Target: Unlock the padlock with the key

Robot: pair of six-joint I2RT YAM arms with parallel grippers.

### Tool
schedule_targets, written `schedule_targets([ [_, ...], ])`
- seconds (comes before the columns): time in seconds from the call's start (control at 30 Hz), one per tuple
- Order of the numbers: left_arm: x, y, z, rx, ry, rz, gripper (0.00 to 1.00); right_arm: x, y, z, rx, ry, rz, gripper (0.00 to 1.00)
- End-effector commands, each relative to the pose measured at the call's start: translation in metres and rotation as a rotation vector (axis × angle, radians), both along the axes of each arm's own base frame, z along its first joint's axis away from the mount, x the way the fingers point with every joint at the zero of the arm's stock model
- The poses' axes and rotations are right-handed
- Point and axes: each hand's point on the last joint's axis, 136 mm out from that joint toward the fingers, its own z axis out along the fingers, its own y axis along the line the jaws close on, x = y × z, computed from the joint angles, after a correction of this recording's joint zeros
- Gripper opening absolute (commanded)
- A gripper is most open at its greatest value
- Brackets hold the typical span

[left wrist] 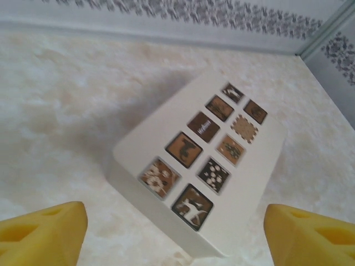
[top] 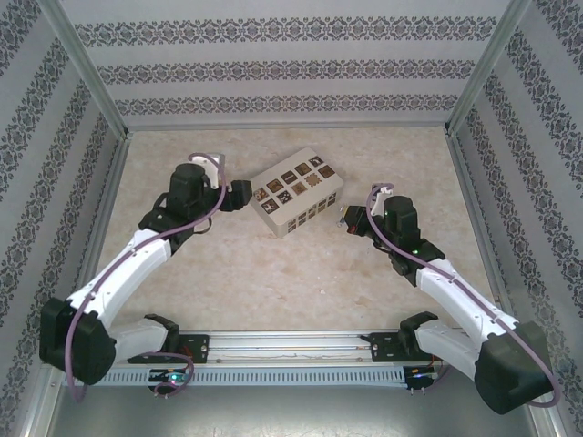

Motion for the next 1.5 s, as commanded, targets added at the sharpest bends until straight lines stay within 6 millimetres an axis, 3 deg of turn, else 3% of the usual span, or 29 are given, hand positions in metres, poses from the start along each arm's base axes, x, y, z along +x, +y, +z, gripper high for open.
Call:
schedule_targets([
  [0.0, 0.003, 0.021, 0.031, 0.043, -0.151, 0.077, 0.87, -0.012, -0.001, 0.005, -0.045, 0.027, 0.041, 0.0],
  [0.37, -0.022, 0.048, 0.055, 0.055, -0.294, 0.174, 1.0, -0.037, 0.004, -0.013, -0.212, 0.166, 0.131, 0.0],
  [0.77, -0.046, 0.089, 0.069, 0.186, -0.375, 0.321, 1.0, -0.05, 0.012, -0.043, -0.331, 0.364, 0.176, 0.0],
  [1.23, -0.045, 0.092, 0.073, 0.208, -0.386, 0.336, 1.0, -0.063, 0.027, -0.083, -0.433, 0.504, 0.247, 0.0],
  [1.47, -0.044, 0.093, 0.071, 0.207, -0.382, 0.342, 1.0, -0.063, 0.035, -0.099, -0.402, 0.542, 0.245, 0.0],
])
